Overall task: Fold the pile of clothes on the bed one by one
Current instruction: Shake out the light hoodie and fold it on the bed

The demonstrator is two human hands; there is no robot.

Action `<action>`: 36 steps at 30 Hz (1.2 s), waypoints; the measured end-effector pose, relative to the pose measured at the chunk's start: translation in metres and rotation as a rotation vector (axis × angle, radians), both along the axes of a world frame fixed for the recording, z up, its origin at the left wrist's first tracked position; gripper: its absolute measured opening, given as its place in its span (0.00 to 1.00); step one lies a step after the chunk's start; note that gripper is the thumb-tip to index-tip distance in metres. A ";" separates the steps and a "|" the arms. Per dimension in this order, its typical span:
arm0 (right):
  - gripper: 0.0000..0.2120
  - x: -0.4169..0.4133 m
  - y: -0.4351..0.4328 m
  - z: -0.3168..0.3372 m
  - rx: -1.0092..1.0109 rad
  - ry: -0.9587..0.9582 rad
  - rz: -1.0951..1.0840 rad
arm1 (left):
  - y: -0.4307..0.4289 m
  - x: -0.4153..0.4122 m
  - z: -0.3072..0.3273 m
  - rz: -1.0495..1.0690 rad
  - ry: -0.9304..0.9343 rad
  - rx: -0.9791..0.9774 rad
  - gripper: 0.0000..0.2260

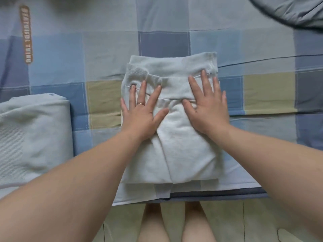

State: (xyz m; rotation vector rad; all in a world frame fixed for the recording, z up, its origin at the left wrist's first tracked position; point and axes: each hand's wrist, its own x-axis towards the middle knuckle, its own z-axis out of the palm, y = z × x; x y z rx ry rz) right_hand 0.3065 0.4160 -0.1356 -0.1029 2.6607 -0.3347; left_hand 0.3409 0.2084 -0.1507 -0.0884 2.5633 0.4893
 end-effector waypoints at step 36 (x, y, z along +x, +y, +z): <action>0.34 0.029 0.047 0.062 -0.668 -0.817 -0.881 | -0.046 0.042 0.072 0.864 -0.522 0.656 0.26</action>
